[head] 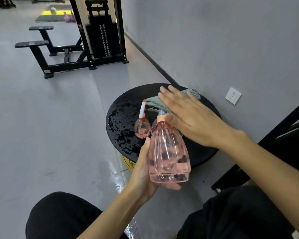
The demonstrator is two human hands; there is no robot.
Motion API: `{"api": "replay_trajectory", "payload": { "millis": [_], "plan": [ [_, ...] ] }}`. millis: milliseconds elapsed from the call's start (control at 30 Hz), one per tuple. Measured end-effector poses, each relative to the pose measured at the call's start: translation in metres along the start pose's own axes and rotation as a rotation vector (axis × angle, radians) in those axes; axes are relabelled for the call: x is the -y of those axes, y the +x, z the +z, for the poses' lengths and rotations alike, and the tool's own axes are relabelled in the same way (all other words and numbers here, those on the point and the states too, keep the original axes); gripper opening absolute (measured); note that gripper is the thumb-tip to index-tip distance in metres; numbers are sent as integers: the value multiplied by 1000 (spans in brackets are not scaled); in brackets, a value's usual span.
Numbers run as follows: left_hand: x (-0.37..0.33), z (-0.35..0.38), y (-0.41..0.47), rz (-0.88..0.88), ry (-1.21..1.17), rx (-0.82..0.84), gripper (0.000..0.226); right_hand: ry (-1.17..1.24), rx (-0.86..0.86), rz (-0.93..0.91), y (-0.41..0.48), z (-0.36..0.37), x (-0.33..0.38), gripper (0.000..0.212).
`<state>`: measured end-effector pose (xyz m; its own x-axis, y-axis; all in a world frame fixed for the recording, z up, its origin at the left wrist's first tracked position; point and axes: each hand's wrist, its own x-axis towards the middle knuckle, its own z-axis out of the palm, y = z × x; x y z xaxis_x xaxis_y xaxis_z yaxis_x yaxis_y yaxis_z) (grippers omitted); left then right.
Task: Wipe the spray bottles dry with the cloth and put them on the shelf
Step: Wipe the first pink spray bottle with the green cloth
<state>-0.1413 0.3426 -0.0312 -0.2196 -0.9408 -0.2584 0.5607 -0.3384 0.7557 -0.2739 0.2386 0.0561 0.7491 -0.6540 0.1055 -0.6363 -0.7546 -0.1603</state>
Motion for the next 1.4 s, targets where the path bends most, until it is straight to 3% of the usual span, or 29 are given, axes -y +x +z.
{"api": "replay_trajectory", "payload": {
  "millis": [100, 267, 467, 800, 1133, 1400],
  "plan": [
    [0, 1, 0, 4, -15, -1, 67, -2, -3, -3, -2, 0, 4, 80],
    [-2, 2, 1, 7, -13, -35, 58, 29, 73, -155, -13, 14, 14, 71],
    [0, 5, -1, -16, -10, -27, 62, 15, -11, 11, 0, 3, -1, 75],
    [-4, 0, -2, 11, -15, -51, 63, 187, 33, -125, -13, 18, 14, 64],
    [-8, 7, -2, 1, -38, -46, 59, 118, -188, -75, 11, 21, -8, 60],
    [-6, 9, -1, 6, -30, -51, 60, 121, -463, -163, 16, 36, -7, 33]
  ]
}}
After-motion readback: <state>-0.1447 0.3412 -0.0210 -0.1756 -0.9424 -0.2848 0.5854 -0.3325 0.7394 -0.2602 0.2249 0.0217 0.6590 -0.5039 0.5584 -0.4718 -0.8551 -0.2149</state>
